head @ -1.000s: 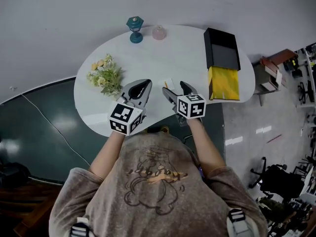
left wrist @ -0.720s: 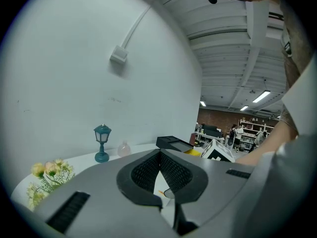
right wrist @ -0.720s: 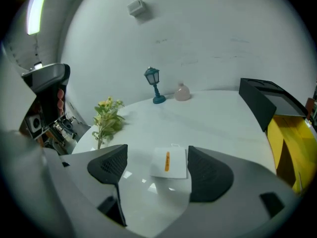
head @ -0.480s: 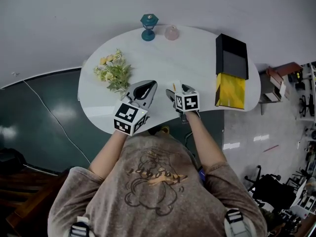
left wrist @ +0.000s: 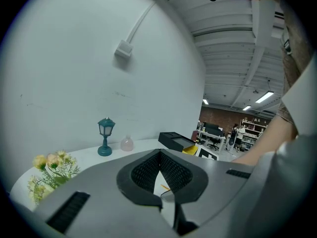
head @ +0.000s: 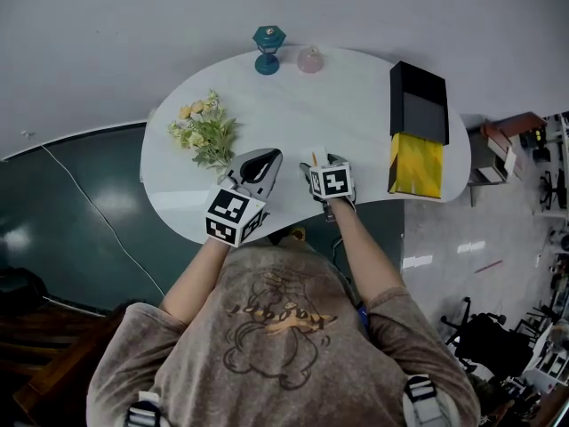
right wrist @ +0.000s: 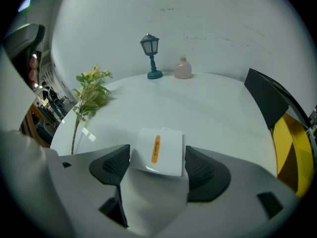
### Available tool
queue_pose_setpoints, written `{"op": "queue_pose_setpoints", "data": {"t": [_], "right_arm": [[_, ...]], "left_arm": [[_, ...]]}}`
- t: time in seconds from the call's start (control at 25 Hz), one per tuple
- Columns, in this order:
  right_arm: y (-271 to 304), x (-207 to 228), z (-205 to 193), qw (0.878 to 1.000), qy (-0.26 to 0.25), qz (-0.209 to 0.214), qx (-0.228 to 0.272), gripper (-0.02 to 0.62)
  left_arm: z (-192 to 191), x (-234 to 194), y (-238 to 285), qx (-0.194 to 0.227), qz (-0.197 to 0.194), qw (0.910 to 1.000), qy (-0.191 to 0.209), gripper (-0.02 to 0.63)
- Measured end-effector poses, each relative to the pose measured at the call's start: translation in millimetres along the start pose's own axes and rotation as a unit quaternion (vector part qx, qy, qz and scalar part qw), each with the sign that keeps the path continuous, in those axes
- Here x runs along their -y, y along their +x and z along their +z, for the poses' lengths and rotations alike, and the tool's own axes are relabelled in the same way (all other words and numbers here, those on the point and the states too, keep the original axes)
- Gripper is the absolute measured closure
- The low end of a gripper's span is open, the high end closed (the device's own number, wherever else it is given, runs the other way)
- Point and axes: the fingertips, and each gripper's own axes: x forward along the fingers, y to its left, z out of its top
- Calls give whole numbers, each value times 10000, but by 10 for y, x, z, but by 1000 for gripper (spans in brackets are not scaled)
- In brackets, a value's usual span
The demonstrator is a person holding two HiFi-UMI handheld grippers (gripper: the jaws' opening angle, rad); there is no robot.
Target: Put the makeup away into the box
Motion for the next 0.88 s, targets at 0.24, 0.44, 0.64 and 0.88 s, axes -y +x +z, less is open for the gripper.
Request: {"op": "queue_pose_setpoints", "data": {"t": [0.24,0.44,0.64,0.88], "right_arm": [[11,-20,-11,9997,-90,-211,-101,253],[-6,-5,-10,9995,-94,-171,-229,264],[-33,-8,-11,9994,-174,-160,-241,279],[-62,-3,-50,9996,-129,-95,-212,281]], "left_arm": [[-13,-16,20,-15,11,10000,-31,586],[-34,-38,23,-59,53,9999,-81,586],[-30,-48,3,-55,66,9998,-184,586],[-22,-32,18,-41,34,9996,-292,586]]}}
